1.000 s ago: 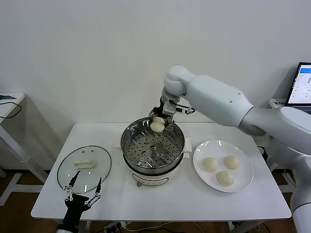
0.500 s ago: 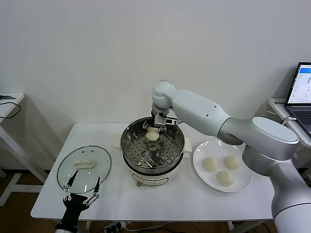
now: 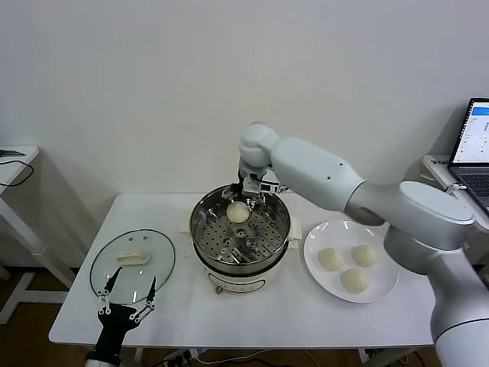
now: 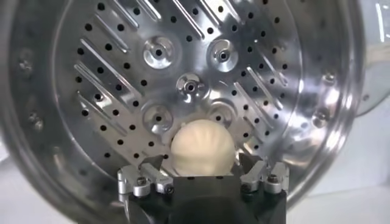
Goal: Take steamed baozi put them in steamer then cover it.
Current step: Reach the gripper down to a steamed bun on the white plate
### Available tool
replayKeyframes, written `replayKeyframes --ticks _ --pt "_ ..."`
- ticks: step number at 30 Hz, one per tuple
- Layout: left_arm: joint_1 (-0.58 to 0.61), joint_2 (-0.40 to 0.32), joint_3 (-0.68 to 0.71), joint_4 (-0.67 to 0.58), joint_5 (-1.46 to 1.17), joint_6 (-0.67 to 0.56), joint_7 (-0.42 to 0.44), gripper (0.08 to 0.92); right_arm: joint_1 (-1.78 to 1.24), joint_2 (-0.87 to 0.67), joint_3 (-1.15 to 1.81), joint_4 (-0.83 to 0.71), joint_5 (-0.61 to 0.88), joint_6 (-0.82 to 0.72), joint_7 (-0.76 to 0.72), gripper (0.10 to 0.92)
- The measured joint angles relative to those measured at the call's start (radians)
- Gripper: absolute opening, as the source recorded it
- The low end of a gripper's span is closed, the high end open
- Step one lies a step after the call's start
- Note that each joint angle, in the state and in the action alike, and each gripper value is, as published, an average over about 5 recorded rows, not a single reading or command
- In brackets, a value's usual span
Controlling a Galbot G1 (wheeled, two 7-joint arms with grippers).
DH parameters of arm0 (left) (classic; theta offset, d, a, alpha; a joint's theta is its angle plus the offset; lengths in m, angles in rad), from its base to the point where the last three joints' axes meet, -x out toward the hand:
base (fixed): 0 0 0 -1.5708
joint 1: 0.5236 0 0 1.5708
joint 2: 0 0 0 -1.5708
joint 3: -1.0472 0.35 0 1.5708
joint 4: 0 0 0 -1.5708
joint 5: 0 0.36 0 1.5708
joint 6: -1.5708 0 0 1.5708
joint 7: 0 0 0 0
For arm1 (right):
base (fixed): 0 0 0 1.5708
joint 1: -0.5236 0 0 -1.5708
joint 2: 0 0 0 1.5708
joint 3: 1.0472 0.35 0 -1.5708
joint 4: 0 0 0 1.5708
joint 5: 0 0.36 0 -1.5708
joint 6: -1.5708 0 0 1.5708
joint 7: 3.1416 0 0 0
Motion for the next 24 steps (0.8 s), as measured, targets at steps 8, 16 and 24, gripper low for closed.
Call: replayKeyframes --ticks 8,16,24 --pt "-0.007 0.002 0.007 -0.004 0.003 0.008 -0.005 0.823 0.110 -0.223 -0.075 0.083 0.315 -0.329 -0.037 0.823" --pt "-0.004 0.001 0.014 -0.009 0.012 0.016 -0.013 0.823 0.131 -0.431 -0.208 0.142 0.522 -0.568 -0.021 0.823" --pt "0.000 -0.005 0.016 -0.007 0.019 0.015 -0.015 0.823 0.065 -0.540 -0.292 0.180 0.604 -0.695 0.045 0.823"
